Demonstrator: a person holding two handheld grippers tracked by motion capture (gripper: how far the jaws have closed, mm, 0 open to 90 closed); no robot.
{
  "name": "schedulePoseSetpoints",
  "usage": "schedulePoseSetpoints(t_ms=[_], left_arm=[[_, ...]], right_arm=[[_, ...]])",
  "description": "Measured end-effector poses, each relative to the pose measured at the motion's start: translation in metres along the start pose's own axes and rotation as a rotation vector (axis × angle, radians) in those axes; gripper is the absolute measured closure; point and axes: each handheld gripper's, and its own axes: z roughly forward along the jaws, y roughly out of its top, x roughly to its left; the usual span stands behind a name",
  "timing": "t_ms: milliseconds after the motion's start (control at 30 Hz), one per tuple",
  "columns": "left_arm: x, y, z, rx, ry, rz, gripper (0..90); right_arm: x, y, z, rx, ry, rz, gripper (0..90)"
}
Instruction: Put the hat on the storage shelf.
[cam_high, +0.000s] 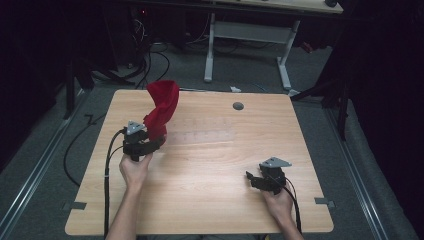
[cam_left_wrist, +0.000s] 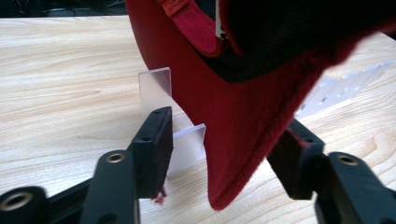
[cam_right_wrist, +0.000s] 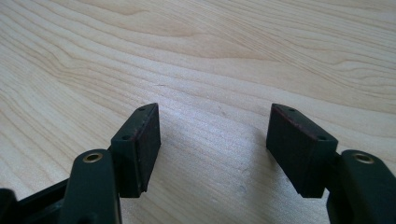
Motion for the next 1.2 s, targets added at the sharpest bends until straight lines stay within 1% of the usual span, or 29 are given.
schedulePoseSetpoints(t_ms=[133,200,367,600,767,800,900,967,1100,1200], left_arm=[[-0.002,0.0,-0.003,0.01,0.0,0.011,39.4],[-0.003,0.0,-0.005,0.01,-0.002,0.026,38.7],[-0.006,0.002,-0.01,0.0,-0.009,0.035,38.1],[-0.009,0.003,-0.016,0.009,-0.008,0.056,36.3],[-0.01,0.003,-0.021,0.0,-0.012,0.059,35.4],[-0.01,0.004,-0.022,-0.004,-0.011,0.052,35.3],[-0.01,0.004,-0.026,-0.007,-0.013,0.054,34.8],[-0.011,0.005,-0.029,-0.007,-0.011,0.061,34.7],[-0.01,0.006,-0.034,-0.017,-0.013,0.049,34.4],[-0.01,0.006,-0.037,-0.021,-0.013,0.046,34.1]], right_arm=[[0.0,0.0,0.0,0.0,0.0,0.0,35.3],[0.0,0.0,0.0,0.0,0.0,0.0,35.3],[0.0,0.0,0.0,0.0,0.0,0.0,35.3],[0.0,0.0,0.0,0.0,0.0,0.0,35.3],[0.0,0.0,0.0,0.0,0.0,0.0,35.3],[0.0,0.0,0.0,-0.001,0.0,0.0,35.3],[0.0,0.0,0.0,0.0,0.0,0.0,35.3],[0.0,0.0,0.0,0.0,0.0,0.0,35.3],[0.0,0.0,0.0,0.0,0.0,0.0,35.3],[0.0,0.0,0.0,0.0,0.0,0.0,35.3]])
